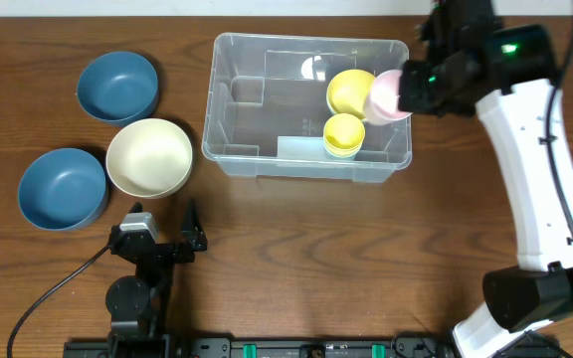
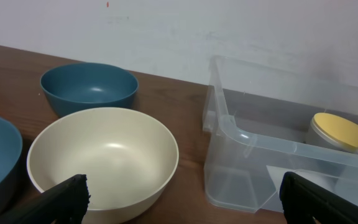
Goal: Pack container
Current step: 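Carry the pink cup and stack it onto the yellow cups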
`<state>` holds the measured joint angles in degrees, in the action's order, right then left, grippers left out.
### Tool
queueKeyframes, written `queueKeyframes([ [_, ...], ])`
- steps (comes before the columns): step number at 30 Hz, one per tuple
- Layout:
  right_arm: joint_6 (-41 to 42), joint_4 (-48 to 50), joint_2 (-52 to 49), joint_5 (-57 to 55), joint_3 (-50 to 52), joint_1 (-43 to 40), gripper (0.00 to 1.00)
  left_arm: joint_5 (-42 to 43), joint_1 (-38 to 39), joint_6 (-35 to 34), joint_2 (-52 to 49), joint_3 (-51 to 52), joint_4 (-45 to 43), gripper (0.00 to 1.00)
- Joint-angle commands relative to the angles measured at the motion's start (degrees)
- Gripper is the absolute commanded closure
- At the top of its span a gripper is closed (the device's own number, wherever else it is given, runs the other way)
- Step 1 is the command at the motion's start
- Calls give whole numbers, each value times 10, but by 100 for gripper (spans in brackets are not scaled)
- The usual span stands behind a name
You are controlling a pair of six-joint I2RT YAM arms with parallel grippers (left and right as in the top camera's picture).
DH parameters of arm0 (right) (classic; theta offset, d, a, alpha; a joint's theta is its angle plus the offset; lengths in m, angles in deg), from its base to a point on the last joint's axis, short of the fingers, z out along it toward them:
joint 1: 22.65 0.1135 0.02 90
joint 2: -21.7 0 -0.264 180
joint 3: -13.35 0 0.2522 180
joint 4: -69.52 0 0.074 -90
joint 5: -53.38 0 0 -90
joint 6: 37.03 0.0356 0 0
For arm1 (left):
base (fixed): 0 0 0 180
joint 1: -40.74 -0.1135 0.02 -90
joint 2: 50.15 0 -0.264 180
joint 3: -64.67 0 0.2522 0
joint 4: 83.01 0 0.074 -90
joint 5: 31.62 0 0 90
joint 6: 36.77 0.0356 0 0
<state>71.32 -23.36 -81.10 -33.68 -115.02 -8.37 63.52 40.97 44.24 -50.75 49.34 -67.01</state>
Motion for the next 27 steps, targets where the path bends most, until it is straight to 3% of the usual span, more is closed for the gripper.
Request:
queueKeyframes([
  [1, -10, 15, -9, -12, 31, 26, 99, 2, 2, 3, 3, 13, 14, 2],
  [11, -6, 111, -14, -9, 150, 53, 97, 2, 2, 3, 3, 13, 14, 2],
  [13, -8, 139, -14, 0, 172, 53, 83, 2, 2, 3, 3, 13, 14, 2],
  [15, -12, 162, -14, 3, 188, 53, 43, 2, 2, 3, 3, 13, 14, 2],
  [16, -17, 172, -14, 3, 195, 53, 33, 2, 2, 3, 3, 13, 14, 2],
  [27, -12, 171, -6, -11, 141, 19, 26, 2, 2, 3, 3, 13, 14, 2],
])
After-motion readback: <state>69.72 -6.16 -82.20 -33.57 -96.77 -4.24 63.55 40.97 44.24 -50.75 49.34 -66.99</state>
